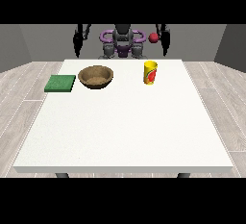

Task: Pick the cup and pour the ball into the bowl, then pick the bowl and place it on the pad

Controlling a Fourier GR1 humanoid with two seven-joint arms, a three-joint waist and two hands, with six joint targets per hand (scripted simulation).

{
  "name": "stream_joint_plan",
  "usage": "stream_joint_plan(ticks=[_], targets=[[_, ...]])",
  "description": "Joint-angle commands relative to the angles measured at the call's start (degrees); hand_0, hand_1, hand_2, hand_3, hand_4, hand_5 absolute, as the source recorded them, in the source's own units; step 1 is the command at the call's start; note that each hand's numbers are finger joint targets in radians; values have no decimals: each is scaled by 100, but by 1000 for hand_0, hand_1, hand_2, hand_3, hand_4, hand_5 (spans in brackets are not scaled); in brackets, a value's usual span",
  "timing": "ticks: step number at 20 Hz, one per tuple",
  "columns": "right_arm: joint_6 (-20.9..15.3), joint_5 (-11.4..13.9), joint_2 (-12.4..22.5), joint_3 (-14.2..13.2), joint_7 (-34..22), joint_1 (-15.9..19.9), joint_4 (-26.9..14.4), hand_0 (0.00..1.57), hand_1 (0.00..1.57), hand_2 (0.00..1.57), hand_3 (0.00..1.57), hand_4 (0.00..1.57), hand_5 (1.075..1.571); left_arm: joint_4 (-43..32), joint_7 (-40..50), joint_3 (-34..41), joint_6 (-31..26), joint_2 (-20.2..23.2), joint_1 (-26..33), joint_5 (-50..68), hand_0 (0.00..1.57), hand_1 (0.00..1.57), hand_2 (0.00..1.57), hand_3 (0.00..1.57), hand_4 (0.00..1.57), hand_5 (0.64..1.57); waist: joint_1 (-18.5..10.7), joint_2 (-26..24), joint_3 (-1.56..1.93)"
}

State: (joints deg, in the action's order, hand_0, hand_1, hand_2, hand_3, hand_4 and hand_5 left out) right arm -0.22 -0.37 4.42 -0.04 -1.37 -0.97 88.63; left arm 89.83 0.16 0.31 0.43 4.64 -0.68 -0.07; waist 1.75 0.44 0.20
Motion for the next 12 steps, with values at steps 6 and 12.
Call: stream_joint_plan(ticks=[6,12], targets=[[53,-34,303,-75,-564,115,664,0,0,0,0,0,1569,615,599,71,-51,268,-117,57,0,0,0,0,0,1557,23,-1640,-33],[1173,-1360,962,-969,-511,-96,1060,0,0,0,0,0,1570,646,457,1367,-813,763,-130,1555,0,0,0,0,0,1552,93,-941,-22]])
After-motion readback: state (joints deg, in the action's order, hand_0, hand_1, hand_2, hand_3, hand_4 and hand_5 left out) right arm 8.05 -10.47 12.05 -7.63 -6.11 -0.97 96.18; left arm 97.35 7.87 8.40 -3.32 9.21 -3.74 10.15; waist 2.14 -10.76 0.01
